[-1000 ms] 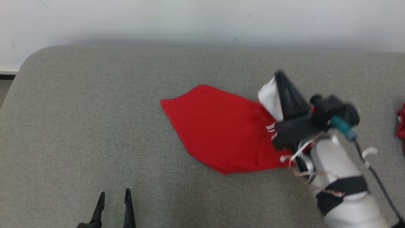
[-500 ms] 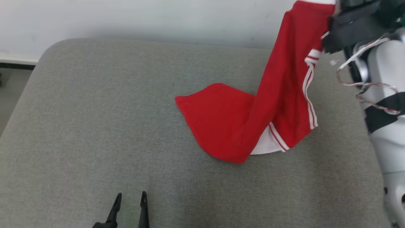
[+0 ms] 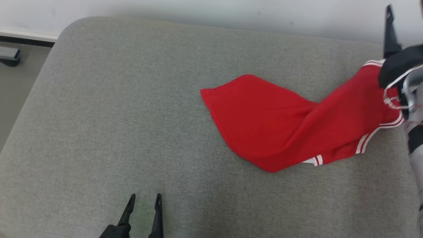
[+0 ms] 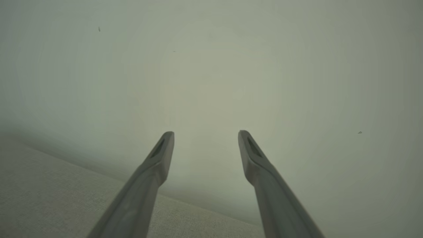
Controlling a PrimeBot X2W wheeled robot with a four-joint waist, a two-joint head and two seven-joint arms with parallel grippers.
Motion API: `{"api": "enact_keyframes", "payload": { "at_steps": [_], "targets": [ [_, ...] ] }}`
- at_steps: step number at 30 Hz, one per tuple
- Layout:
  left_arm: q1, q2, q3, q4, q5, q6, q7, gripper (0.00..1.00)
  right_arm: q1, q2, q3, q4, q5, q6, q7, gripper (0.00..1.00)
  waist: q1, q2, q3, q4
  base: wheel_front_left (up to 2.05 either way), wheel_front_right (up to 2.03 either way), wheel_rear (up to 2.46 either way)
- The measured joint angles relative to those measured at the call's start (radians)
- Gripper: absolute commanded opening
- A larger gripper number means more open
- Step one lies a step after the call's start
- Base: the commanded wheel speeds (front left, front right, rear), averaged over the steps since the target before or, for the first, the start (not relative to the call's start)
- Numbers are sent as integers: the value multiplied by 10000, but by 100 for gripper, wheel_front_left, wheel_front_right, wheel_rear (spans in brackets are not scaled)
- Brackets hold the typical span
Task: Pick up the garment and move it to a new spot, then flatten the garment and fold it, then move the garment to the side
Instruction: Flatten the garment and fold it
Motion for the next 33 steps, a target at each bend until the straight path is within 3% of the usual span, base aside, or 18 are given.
{"api": "enact_keyframes", "payload": {
  "at_steps": [11, 17, 26, 33],
  "targets": [
    [57, -4, 169, 73, 102, -180, 0, 100, 3031, 894, 234, -2623, 1369, 0, -36, 100, -2, -1, -416, -834, 0, 0, 0],
    [302, -6, 209, 155, 111, -263, 0, 100, 5087, 1317, 508, -3237, 2420, 0, -38, 100, -3, -1, -886, -1290, 0, 0, 0],
    [330, -4, 171, 192, 111, -278, 0, 100, 7030, 1912, 1411, -3369, 2945, -2, -36, 100, -4, -2, -1303, -1634, 0, 0, 0],
    [346, -4, 40, 201, 19, -274, 0, 100, 7326, 2414, 2301, -2976, 3191, 0, -36, 100, -3, -2, -1175, -1487, 0, 0, 0]
  ]
}}
